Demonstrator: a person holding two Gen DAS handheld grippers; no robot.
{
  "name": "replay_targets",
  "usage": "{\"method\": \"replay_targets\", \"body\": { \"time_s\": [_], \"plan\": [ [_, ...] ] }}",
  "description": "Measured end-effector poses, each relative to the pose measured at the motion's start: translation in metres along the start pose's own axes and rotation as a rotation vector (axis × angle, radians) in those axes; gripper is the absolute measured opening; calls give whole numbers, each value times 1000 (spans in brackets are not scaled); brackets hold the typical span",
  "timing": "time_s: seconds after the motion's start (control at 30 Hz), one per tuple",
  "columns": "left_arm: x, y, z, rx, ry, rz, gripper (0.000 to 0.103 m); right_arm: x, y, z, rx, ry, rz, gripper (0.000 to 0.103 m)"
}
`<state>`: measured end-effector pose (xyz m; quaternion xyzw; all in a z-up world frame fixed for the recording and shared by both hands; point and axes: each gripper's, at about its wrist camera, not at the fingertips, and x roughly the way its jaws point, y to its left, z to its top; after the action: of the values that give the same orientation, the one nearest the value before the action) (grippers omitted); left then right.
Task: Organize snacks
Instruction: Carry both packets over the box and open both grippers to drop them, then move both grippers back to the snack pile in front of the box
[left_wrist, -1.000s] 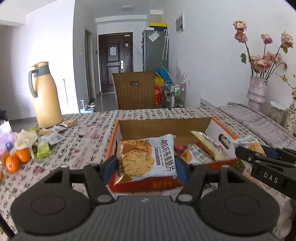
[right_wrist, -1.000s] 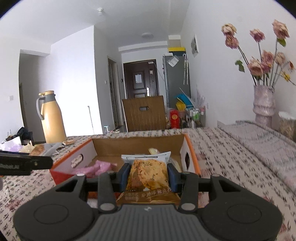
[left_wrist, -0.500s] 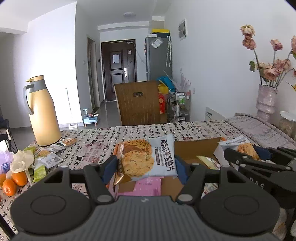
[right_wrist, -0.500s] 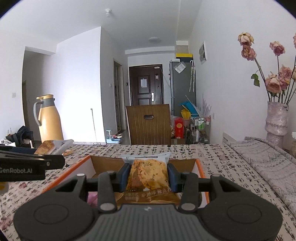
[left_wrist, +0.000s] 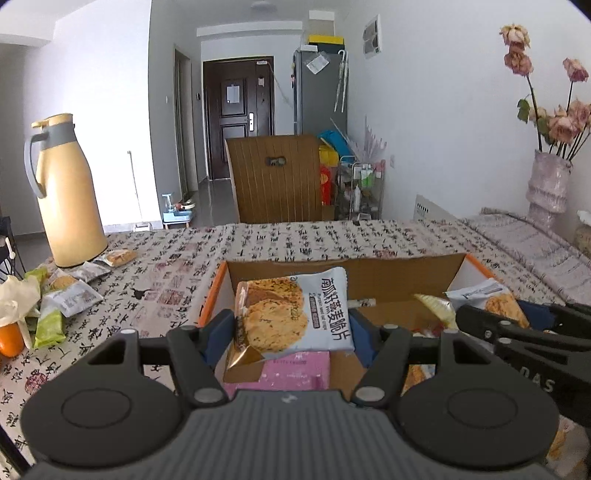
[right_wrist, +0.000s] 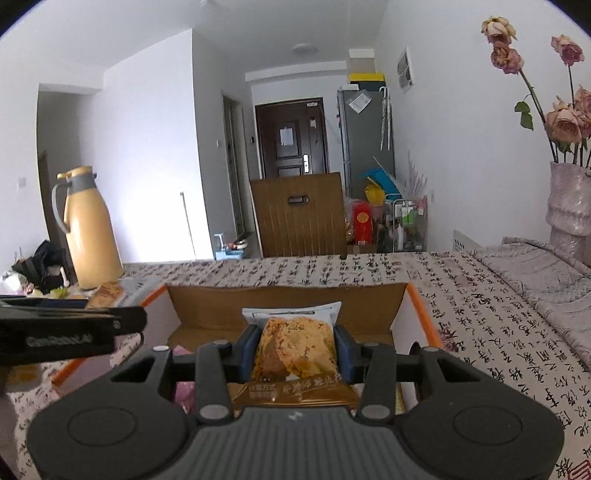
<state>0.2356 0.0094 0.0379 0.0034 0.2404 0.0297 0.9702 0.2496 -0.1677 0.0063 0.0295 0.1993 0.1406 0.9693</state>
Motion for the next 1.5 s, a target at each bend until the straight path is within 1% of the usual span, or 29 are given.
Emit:
{"method": "replay_targets", "body": {
  "time_s": [0.1,0.2,0.23,0.27,0.3,0.33,0.37,0.4,0.47,0.67,0.97,1.1,1.23,1.4,1.5],
  "plan": [
    [4,1,-4,-1,15,-5,67,0,2,-3,-5,6,2,42],
    [5,6,-5,-19,19,-6,70,0,2,-5,-5,16,1,44],
    [4,7,-5,-24,16,-12,77,0,2,-6,-4,15,-2,44],
    [2,7,-5,-28,9,-13,83,-1,2,-5,-3,14,-4,47],
    [0,8,-5,-31,-4,-6,94,-2,2,-5,0,10,-5,59],
    [-3,6,-4,-30,-21,2,102,-3,2,-5,4,3,-10,67],
    [-4,6,-4,-30,-32,5,103,-5,1,-5,8,-6,-17,87],
    [-6,6,-4,-33,-39,7,103,-6,-1,-5,13,-16,-25,97],
    [-6,7,-3,-42,-37,-3,103,-7,-4,-5,26,-24,-34,103],
    [-2,9,-3,-57,-15,7,103,-2,-8,-6,46,-6,-45,103],
    [-9,7,2,-61,-21,18,103,-12,-8,2,39,-38,-58,103],
    [-22,8,8,-56,-37,29,103,-24,-7,10,29,-57,-71,103],
    [-38,11,9,-48,-50,49,103,-39,-3,9,19,-60,-69,103],
    [-58,16,-1,-48,-41,63,103,-57,4,1,20,-41,-60,103],
    [-72,22,-12,-41,-37,74,103,-72,9,-9,18,-30,-56,103]
  ]
}}
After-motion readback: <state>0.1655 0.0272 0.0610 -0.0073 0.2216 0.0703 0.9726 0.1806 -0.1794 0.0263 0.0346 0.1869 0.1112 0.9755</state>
